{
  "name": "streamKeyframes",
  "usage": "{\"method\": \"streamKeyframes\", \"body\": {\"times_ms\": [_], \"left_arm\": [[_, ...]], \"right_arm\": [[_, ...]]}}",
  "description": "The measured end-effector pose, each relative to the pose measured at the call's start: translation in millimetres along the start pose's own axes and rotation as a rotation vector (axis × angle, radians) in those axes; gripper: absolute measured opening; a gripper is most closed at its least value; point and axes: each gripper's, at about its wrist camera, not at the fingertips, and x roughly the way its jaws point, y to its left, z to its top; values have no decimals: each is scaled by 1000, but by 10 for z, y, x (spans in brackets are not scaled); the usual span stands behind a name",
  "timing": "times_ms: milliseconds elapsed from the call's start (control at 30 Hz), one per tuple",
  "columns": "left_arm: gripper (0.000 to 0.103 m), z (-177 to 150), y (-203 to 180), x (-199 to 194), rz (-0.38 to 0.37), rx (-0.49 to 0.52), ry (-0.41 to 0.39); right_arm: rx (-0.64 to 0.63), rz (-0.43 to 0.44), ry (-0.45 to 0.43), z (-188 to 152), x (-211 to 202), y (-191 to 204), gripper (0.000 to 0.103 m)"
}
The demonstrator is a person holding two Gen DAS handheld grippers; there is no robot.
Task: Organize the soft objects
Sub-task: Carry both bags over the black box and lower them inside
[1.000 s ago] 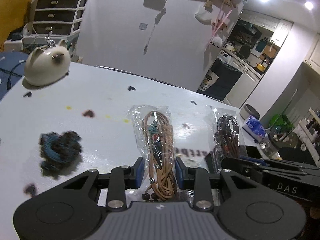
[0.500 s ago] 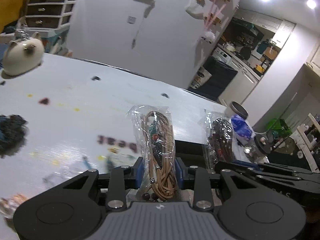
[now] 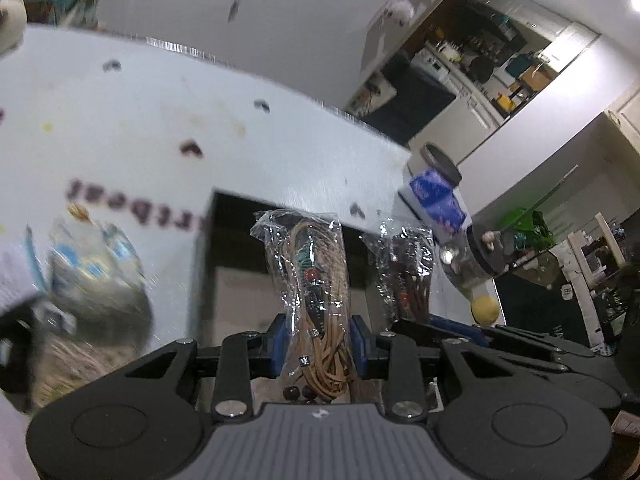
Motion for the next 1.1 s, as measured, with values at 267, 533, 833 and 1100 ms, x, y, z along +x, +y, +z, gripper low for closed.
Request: {"method": "streamKeyframes", "body": {"times_ms": [267, 533, 833, 1100], "left_arm": [[34, -5, -64, 289, 3, -56, 65], [34, 38, 6, 580, -7, -126, 135], [34, 30, -58, 936, -17, -113, 225], [34, -15, -172, 1181, -20, -79, 294]], "right_arm": [[-6, 4, 81, -46, 204, -181, 25], [-49, -77, 110, -32, 304, -227, 33], [-30, -71, 79, -17, 112, -311, 44], [38, -72, 53, -34, -48, -436, 43]]}}
